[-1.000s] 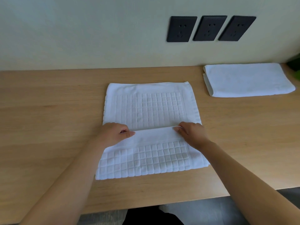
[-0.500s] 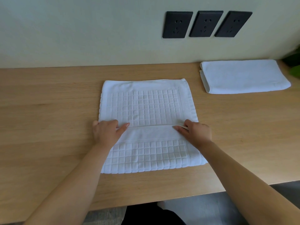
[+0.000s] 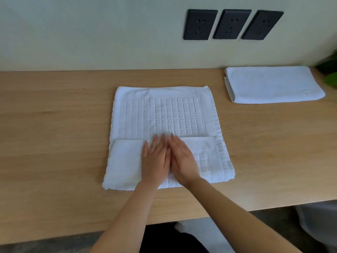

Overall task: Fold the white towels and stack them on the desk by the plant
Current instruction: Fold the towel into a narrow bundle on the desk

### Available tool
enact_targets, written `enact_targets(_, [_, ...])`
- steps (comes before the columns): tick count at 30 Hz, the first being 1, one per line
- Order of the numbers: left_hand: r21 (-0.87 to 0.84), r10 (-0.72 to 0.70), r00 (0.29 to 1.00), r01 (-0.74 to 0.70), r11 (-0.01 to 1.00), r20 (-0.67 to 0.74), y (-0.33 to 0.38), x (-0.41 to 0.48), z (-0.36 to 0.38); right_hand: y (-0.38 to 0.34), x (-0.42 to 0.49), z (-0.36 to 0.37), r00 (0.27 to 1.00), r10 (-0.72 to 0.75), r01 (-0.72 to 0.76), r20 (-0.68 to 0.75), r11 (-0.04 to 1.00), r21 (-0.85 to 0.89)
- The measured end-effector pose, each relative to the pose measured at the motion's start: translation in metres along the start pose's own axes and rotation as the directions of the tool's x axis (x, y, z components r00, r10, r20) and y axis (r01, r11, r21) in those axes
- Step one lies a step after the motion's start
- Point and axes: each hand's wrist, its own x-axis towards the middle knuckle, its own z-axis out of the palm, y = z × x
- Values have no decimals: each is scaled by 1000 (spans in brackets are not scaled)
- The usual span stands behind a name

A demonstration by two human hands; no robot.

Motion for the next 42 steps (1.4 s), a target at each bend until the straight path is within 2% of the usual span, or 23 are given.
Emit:
enact_targets(3, [211,39,997,-51,976,63,-9,-3,-1,13,-10,5,999,20,-9,50,979,-206])
enact_targets(6, [266,-59,996,40,963,67,-19,0,-7,21,-8,-7,992,78,-43,97,944,-326])
enact_targets(10, [304,-168,984,145,942,52,-36,-6,-18,41,-9,-28,976,204,-154,78,898,-412])
enact_targets(15, [313,-216,976,204,927,5,-58,-10,-34,66,-12,-53,949,314,-282,14,871,-402])
enact_targets(19, [319,-220,975,201,926,25,-61,-8,-35,80,-17,-68,908,415,-369,51,853,-369])
enact_targets(21, [167,-266,963,254,953,52,-53,-7,-38,76,-14,-70,888,457,-409,49,834,-371])
enact_targets(22, [-37,-302,952,304,952,51,-42,-9,-43,69,-15,-69,901,433,-410,-6,848,-337])
enact_targets(23, [-310,-349,936,347,885,48,-27,-15,-50,58,-17,-67,919,383,-394,-93,888,-236])
enact_targets(24, [-570,-404,913,364,737,60,-10,-25,-58,42,-23,-66,918,354,-371,-179,926,-73])
enact_targets(25, [-732,-453,885,378,567,106,10,-36,-65,23,-31,-65,896,382,-361,-227,923,132])
enact_targets(26, [-801,-493,852,414,432,175,26,-47,-68,3,-40,-65,868,458,-381,-194,863,332])
enact_targets(27, [-816,-527,813,467,340,246,38,-56,-66,-16,-48,-63,839,539,-438,-82,756,487])
enact_targets(28, [-801,-563,763,534,271,318,45,-63,-59,-31,-55,-60,799,599,-515,49,642,568])
enact_targets(31, [-681,-608,611,716,152,507,50,-76,-37,-50,-69,-49,661,661,-720,355,427,547])
enact_targets(34, [-644,-628,562,755,124,538,46,-82,-29,-49,-76,-43,594,675,-776,437,338,533])
enact_targets(36, [-663,-647,559,741,110,518,45,-81,-29,-45,-79,-41,581,699,-770,417,305,561])
enact_targets(38, [-699,-677,561,709,95,477,49,-81,-27,-41,-79,-38,539,745,-760,393,228,609])
enact_targets(42, [-738,-749,598,635,227,284,65,-84,-22,-46,-78,-26,401,831,-665,386,-25,746])
